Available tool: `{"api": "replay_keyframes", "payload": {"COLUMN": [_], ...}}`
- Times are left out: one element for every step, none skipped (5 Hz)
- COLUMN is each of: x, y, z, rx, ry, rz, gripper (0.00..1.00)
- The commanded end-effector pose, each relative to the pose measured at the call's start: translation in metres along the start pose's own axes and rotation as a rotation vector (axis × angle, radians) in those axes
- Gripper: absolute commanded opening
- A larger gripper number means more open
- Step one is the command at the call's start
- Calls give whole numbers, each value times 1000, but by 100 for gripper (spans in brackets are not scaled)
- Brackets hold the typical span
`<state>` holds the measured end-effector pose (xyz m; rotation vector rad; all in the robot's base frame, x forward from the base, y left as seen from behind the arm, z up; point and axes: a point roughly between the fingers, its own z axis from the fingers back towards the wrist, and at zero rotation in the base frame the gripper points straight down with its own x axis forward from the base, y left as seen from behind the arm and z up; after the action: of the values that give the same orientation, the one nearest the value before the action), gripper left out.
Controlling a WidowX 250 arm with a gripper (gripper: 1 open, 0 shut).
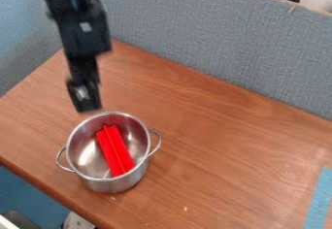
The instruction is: Put the red object in the metal pot
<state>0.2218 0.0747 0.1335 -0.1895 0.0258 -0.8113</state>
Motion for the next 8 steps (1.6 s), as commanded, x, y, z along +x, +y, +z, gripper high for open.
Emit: {"api": "replay_keyframes", "payload": {"x": [-16, -12, -7, 4, 12, -24, -43, -39], "y": [17, 28, 35, 50, 63, 51, 37, 28], "z": [22, 18, 21, 3, -11, 3, 13, -12], "rx": [55, 48, 29, 11, -10, -16, 5, 45], "ry": [-28, -64, -83, -111, -95, -71, -78, -95], "rz": [43, 146, 179, 257, 355, 532, 680, 795], "gripper": [100, 100, 100, 100, 100, 100, 100, 100]}}
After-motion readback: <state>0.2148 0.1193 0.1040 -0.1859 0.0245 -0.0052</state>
